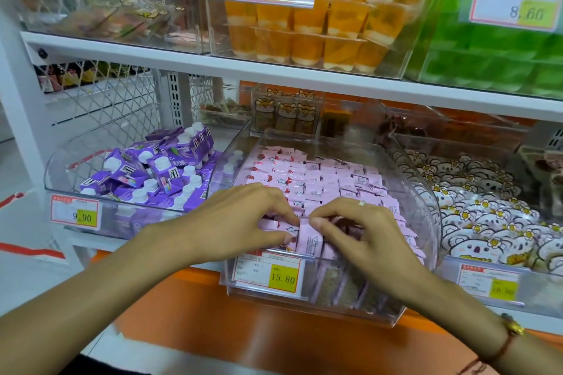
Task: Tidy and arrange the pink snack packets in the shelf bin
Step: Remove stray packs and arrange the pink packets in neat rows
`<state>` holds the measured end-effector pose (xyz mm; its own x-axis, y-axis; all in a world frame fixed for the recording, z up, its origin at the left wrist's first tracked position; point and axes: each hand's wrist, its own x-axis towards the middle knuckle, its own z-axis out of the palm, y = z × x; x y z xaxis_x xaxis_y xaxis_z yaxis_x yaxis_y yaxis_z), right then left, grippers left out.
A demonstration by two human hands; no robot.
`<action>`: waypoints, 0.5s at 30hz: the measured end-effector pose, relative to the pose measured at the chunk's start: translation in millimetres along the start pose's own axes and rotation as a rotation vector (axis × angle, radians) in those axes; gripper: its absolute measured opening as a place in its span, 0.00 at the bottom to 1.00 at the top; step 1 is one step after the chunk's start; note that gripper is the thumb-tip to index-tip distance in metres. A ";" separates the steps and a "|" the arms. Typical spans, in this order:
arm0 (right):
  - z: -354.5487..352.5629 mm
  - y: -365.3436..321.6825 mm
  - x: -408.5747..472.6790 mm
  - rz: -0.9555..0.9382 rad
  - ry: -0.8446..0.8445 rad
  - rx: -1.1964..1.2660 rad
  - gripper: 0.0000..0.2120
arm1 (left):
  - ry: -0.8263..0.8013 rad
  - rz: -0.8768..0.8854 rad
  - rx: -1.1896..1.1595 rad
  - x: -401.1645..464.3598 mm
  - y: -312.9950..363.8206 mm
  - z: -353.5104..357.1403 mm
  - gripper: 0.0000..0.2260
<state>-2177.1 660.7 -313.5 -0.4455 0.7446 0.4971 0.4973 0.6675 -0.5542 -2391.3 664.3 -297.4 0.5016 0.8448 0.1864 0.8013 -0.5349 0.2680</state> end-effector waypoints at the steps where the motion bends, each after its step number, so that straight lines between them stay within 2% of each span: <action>1: -1.5 -1.2 1.2 0.035 -0.009 0.099 0.05 | -0.004 -0.004 0.001 0.4 0.2 -0.5 0.11; 4: -12.3 -6.0 7.9 0.169 0.067 0.387 0.05 | -0.027 -0.002 0.008 0.8 0.5 -1.2 0.12; 10: -28.4 -8.7 18.0 0.367 0.380 0.592 0.08 | -0.046 0.002 -0.003 -0.3 0.8 -3.1 0.13; 12: -31.1 -9.4 20.4 0.406 0.518 0.636 0.07 | -0.028 -0.036 -0.185 -1.2 2.5 -6.6 0.16; 14: -34.7 -8.6 22.0 0.453 0.618 0.708 0.07 | 0.083 -0.079 -0.411 -3.1 6.6 -10.1 0.21; 15: -36.0 -8.9 22.7 0.483 0.637 0.757 0.07 | 0.164 -0.071 -0.449 -4.1 10.2 -11.2 0.25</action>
<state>-2164.8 671.7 -273.2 0.2469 0.9362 0.2500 -0.1665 0.2951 -0.9408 -2388.9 655.1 -284.8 0.3638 0.8853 0.2897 0.5937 -0.4600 0.6602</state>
